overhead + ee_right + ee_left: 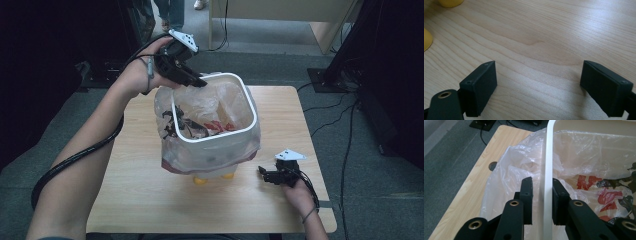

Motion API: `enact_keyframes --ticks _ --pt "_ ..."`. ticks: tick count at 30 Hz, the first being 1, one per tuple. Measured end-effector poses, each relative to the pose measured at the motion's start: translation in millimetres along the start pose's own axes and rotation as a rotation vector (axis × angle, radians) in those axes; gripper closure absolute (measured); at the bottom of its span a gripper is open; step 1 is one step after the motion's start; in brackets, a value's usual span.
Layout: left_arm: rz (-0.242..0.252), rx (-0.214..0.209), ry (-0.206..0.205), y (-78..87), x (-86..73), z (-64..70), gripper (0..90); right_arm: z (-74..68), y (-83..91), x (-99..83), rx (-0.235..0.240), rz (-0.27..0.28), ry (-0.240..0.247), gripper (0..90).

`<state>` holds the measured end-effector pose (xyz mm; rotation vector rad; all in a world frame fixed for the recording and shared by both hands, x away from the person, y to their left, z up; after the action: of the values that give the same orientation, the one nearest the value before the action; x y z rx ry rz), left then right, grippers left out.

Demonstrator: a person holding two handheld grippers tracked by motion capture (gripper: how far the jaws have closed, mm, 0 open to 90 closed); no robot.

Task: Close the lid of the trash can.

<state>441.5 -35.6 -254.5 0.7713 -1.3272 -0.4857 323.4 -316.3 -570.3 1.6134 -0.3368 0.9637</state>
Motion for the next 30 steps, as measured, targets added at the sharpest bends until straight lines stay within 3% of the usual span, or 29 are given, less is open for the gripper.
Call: enact_keyframes --ticks 4,6,10,19,22,30 --pt "0.014 0.002 0.012 2.4 -0.6 -0.6 68.4 0.0 0.0 0.0 0.000 0.000 0.000 13.8" --pt "0.021 0.001 -0.002 3.6 -0.7 -0.2 66.3 0.0 -0.1 0.0 -0.002 0.000 0.001 13.8" --pt "0.068 -0.008 0.005 8.1 2.3 1.1 58.1 0.0 -0.1 0.0 -0.002 0.000 0.002 13.8" --pt "0.140 0.019 -0.016 20.6 6.2 1.0 44.2 0.0 -0.1 0.0 -0.002 0.001 0.002 13.8" --pt "0.168 -0.002 -0.013 24.0 6.6 2.8 39.7 0.0 -0.1 0.0 -0.001 0.001 0.001 13.8" --pt "0.171 0.031 -0.026 30.1 2.2 0.5 35.4 0.0 -0.1 0.0 -0.002 0.000 0.002 13.8"
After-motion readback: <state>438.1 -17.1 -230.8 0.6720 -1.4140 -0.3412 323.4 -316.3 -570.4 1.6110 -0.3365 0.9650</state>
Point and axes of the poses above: each handheld gripper's, and its own axes: y roughly backward along the jaws, x roughly out of its top, z roughly to its right, the point moved 7 cm from there along -y, roughly forward along the jaws, and after that the axes turned 3 degrees about -x, right-handed, at the moved point
